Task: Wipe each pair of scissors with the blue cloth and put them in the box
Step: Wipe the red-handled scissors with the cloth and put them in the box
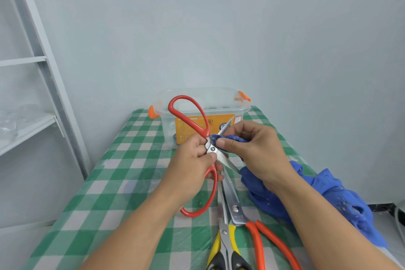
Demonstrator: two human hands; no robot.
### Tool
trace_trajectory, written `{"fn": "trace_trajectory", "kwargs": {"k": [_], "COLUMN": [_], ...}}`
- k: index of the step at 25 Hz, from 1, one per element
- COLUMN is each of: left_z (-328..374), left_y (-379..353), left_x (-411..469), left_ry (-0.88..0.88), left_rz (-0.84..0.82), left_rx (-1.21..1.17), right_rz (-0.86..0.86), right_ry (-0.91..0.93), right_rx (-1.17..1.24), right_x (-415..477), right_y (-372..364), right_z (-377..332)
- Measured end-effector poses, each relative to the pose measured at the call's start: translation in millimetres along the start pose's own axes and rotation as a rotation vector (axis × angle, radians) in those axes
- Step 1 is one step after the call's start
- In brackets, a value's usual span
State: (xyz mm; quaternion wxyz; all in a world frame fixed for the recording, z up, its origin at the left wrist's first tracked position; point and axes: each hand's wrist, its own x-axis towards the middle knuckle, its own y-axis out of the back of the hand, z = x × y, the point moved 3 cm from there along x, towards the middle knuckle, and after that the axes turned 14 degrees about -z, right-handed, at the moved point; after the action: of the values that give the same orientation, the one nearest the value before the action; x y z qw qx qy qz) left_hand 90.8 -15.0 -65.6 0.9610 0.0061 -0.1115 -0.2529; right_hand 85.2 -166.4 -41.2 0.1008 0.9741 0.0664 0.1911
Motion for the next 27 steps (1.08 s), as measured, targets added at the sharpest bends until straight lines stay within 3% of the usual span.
{"fn": "trace_trajectory", "kwargs": {"k": [8, 16, 27], "left_z": [-2, -4, 0], "left_y": [-1, -8, -11], "left_x": [1, 2, -1], "left_ry": [-0.006, -0.042, -0.062], "left_rz": [0.028, 0.006, -0.015], "left_rx": [0.034, 0.085, 0.151], "right_rz": [0.146, 0.126, 0.161], "right_ry": [-0.184, -0.248, -0.212], "right_rx": [-0.117, 0.487, 0.347], "right_x": [2, -3, -2], "right_y": [-5, -7, 3], "right_z": [8, 0, 6]}}
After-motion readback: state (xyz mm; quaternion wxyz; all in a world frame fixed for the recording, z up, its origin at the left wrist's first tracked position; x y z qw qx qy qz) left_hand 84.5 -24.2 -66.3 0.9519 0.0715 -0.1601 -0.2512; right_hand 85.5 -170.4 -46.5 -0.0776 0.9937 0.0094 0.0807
